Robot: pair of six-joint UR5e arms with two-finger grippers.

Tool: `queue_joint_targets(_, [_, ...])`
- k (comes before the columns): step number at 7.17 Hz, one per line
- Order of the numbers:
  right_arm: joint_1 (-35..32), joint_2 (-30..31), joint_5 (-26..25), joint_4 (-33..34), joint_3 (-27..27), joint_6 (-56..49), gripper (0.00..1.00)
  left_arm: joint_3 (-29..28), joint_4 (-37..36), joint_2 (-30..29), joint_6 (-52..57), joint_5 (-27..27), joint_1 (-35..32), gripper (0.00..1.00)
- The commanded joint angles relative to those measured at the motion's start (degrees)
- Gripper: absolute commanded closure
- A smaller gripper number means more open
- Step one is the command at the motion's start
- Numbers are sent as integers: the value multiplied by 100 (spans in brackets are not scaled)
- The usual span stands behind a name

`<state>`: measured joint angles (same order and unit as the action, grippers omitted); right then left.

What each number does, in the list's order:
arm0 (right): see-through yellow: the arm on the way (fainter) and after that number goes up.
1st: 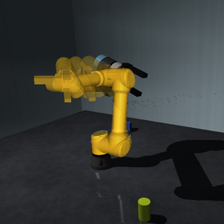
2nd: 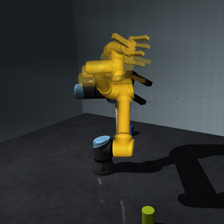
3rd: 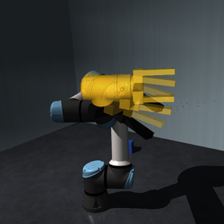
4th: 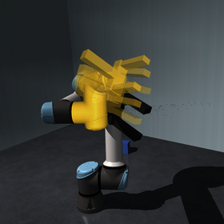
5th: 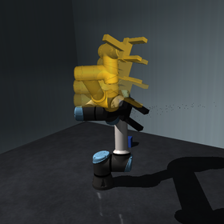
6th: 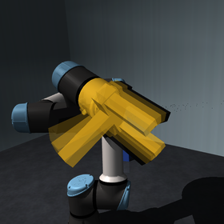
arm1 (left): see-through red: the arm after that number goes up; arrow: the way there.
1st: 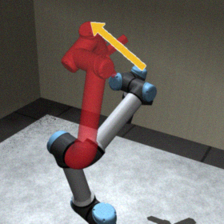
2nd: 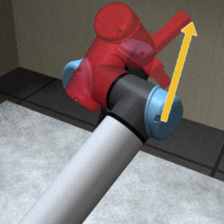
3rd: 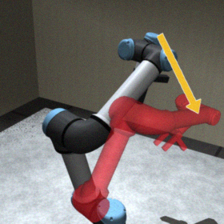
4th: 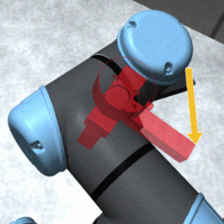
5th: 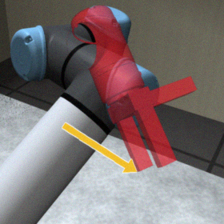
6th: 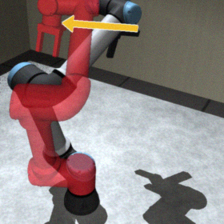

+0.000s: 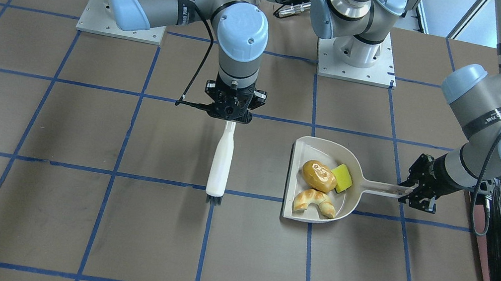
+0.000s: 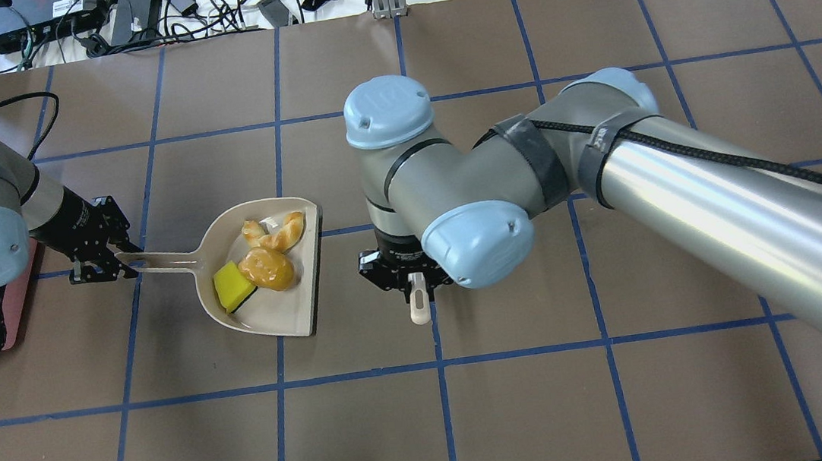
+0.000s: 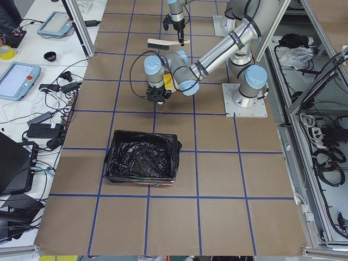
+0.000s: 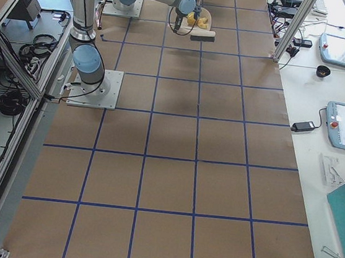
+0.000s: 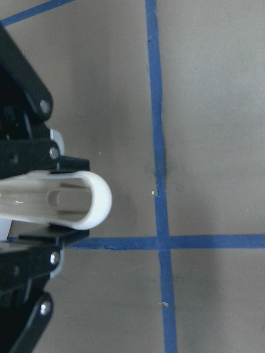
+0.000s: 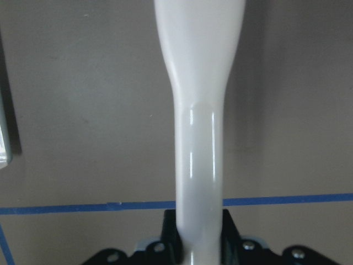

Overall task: Sweep and dump trash into bin
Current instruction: 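Lift the brush away and move the right gripper back toward its start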

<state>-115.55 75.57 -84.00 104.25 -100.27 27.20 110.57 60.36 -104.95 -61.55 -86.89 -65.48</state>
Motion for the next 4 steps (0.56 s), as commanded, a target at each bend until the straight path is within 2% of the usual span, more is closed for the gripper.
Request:
queue_joint_targets(1, [470,353,-378,-493,7,-661,100,0,-156,-86,-102,-222,-9,79])
queue_joint_targets(3, [1093,371,-696,-494,-2,-1266,100,0,-279,-95,-164,-223,-9,78])
queue_joint_targets(4, [1488,388,-941,-494,-2,-1739,100,-9,-288,-95,-225,-231,-9,72])
